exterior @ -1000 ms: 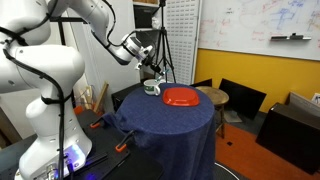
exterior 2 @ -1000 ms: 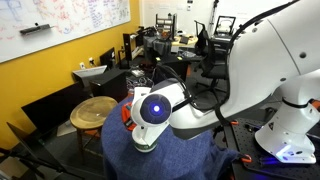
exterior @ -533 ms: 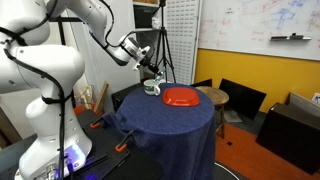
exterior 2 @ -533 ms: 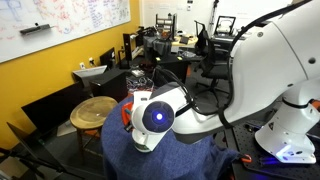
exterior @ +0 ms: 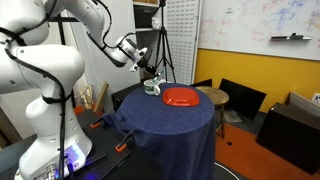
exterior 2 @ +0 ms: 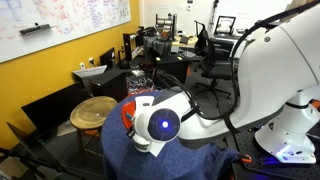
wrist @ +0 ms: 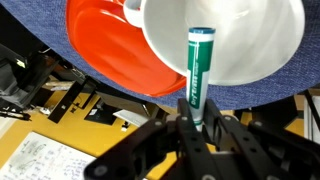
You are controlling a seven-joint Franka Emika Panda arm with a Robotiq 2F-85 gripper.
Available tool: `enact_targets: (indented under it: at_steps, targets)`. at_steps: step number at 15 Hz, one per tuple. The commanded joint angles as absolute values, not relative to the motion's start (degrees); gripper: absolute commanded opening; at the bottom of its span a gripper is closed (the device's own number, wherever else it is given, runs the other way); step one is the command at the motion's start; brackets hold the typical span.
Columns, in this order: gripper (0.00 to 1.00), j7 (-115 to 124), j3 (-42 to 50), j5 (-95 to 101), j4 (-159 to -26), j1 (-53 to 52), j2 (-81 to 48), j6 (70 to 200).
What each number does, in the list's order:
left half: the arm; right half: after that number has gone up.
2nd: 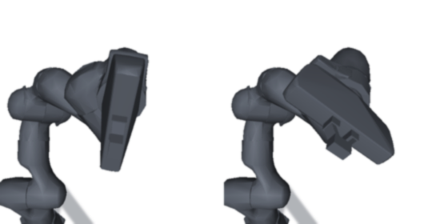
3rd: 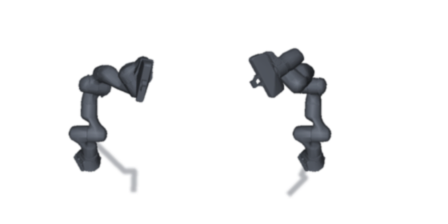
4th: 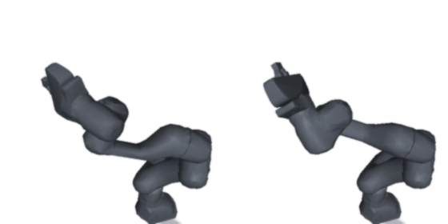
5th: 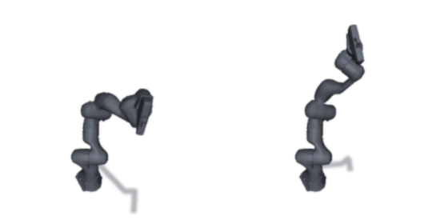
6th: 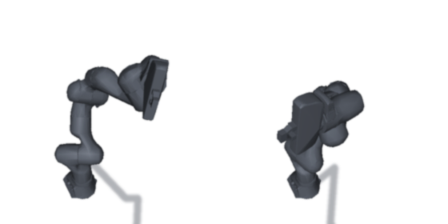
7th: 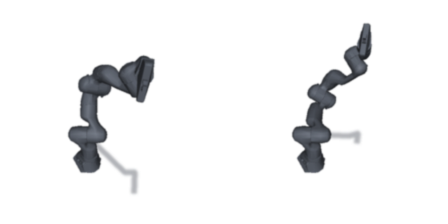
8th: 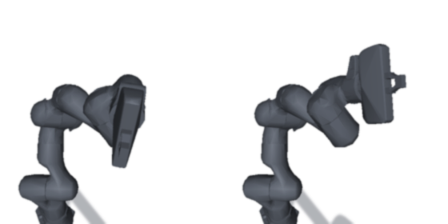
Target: Place the marker inside the green and white mug
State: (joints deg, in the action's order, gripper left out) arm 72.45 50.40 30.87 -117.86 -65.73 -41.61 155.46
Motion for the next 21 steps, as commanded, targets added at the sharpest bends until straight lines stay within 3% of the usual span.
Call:
enact_targets:
  at_steps: [1, 5, 6, 8, 14, 21]
  targets:
    - [0.05, 74.1, 51.2, 32.6, -119.9, -67.1, -41.0, 158.0]
    - [0.05, 74.6, 51.9, 32.3, -121.2, -68.5, -41.2, 159.3]
    - [0.44, 74.6, 52.0, 32.2, -121.5, -68.8, -41.1, 159.5]
    - [0.51, 74.9, 52.2, 32.0, -122.1, -69.1, -41.1, 160.1]
    - [0.97, 75.4, 53.7, 31.3, -123.5, -70.5, -41.3, 161.6]
    - [1.0, 77.8, 62.0, 29.6, -127.6, -76.6, -41.2, 166.2]
